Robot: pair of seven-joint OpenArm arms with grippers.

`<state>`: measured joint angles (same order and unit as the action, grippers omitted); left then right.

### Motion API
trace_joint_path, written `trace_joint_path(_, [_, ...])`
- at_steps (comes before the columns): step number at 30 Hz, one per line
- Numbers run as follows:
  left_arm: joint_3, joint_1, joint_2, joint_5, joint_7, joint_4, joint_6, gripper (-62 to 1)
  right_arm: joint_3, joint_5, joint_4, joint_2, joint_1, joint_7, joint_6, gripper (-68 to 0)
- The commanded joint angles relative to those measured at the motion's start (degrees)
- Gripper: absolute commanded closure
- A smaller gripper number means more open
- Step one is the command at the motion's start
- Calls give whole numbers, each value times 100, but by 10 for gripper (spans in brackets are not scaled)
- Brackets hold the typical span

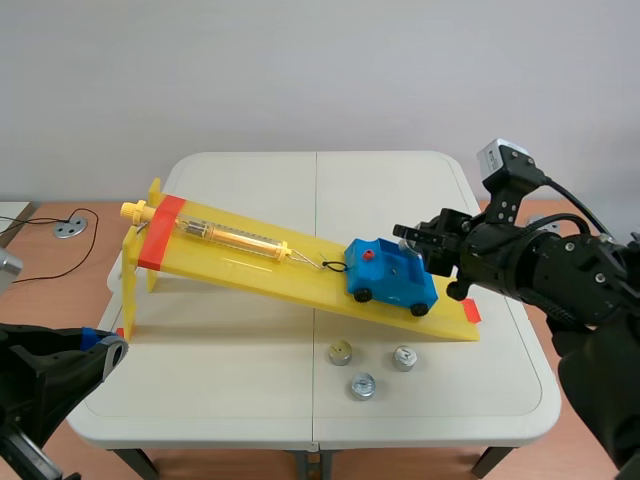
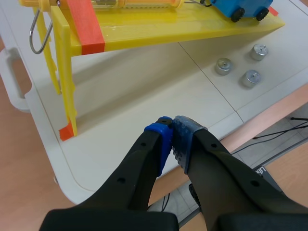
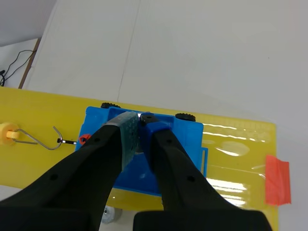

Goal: Place the four metal weights on the blue cart on the ramp.

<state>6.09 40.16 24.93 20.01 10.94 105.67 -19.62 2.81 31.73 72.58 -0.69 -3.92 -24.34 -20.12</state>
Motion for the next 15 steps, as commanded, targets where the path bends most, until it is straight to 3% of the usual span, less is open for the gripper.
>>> trace_joint_path(1, [96,-35,4,424,-487,409,-162,-27,-63,472,483,72,-579,800,-90,-6])
trace_joint_path(15, [96,-35,4,424,-485,409,-162,-27,-63,470,-188,232,-944,798,-90,-6])
